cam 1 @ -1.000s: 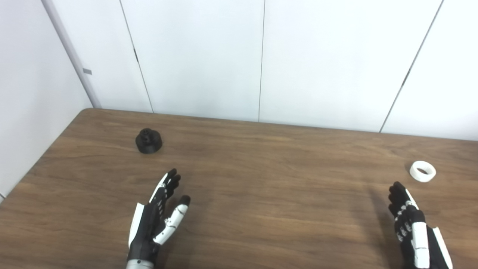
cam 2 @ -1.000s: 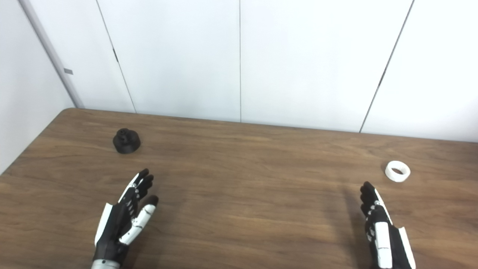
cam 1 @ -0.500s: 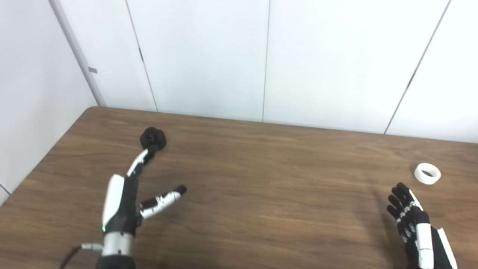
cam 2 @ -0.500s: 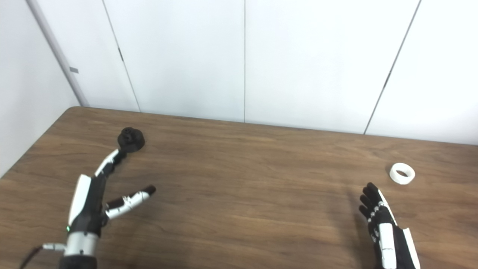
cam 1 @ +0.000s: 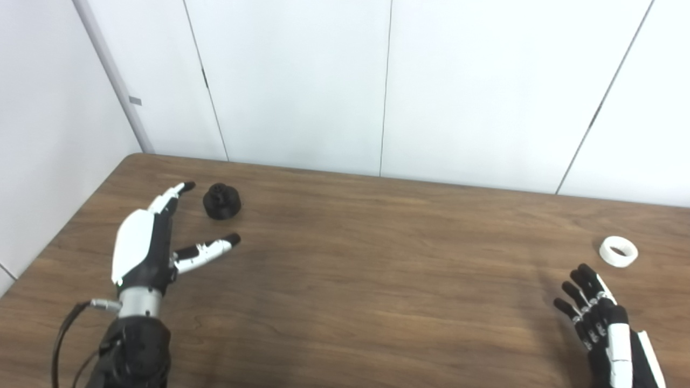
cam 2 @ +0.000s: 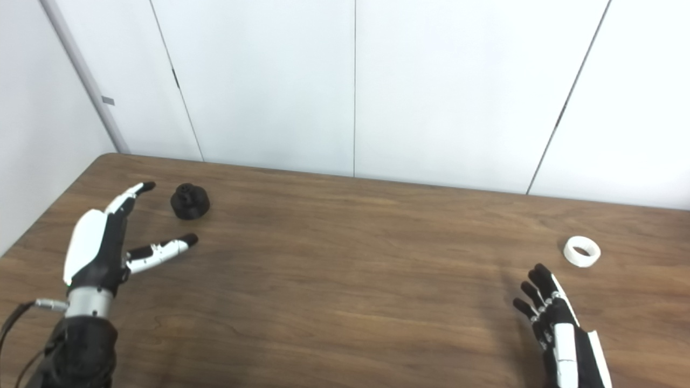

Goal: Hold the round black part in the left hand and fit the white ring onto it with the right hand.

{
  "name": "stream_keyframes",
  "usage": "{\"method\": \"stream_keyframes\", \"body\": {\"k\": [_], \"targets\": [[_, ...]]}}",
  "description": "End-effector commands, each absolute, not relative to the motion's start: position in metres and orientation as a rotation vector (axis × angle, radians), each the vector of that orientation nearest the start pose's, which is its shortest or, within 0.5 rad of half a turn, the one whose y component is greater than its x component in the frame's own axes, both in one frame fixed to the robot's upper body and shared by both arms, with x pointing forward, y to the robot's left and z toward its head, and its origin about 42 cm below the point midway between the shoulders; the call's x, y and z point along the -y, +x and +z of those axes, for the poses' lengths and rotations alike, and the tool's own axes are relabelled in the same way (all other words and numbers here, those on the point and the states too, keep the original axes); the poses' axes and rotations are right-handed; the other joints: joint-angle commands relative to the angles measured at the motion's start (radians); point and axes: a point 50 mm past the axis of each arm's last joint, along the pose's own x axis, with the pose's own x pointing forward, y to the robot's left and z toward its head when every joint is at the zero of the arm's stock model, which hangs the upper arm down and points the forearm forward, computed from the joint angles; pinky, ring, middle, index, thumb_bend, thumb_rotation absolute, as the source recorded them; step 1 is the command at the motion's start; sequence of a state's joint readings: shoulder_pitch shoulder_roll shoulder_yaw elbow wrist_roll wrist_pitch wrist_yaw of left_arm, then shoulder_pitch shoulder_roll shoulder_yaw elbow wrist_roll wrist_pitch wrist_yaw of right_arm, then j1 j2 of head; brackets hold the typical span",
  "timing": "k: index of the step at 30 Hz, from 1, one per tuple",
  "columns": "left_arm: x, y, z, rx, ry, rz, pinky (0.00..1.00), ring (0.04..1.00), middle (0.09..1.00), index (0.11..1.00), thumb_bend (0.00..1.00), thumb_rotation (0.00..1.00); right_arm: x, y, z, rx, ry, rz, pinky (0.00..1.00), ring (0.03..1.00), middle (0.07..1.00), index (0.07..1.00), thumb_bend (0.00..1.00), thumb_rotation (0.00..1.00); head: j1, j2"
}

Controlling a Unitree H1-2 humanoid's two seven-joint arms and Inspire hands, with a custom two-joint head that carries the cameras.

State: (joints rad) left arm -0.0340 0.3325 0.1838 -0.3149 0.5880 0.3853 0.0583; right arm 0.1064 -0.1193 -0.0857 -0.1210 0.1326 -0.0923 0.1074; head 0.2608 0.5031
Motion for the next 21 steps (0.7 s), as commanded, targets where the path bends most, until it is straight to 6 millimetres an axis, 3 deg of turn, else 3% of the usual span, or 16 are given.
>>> {"method": "stream_keyframes", "body": {"k": [1, 5, 21], "targets": [[-0.371, 0.290, 0.225, 0.040, 0.917, 0.519, 0.94, 0.964, 0.924, 0.870, 0.91, 0.42, 0.275, 0.232, 0.084, 0.038, 0.010, 0.002, 0.85, 0.925, 0.942, 0.922, 0.58, 0.98, 0.001, 0.001], [-0.384, 0.309, 0.223, 0.016, 0.947, 0.538, 1.00, 0.966, 0.928, 0.871, 0.90, 0.43, 0.275, 0.232, 0.084, 0.039, 0.013, 0.005, 0.85, 0.926, 0.943, 0.921, 0.59, 0.96, -0.002, 0.002], [-0.398, 0.365, 0.212, -0.032, 1.021, 0.534, 1.00, 0.952, 0.907, 0.846, 0.93, 0.44, 0.274, 0.229, 0.085, 0.034, 0.030, 0.012, 0.83, 0.923, 0.943, 0.918, 0.62, 0.92, -0.010, 0.007]]}}
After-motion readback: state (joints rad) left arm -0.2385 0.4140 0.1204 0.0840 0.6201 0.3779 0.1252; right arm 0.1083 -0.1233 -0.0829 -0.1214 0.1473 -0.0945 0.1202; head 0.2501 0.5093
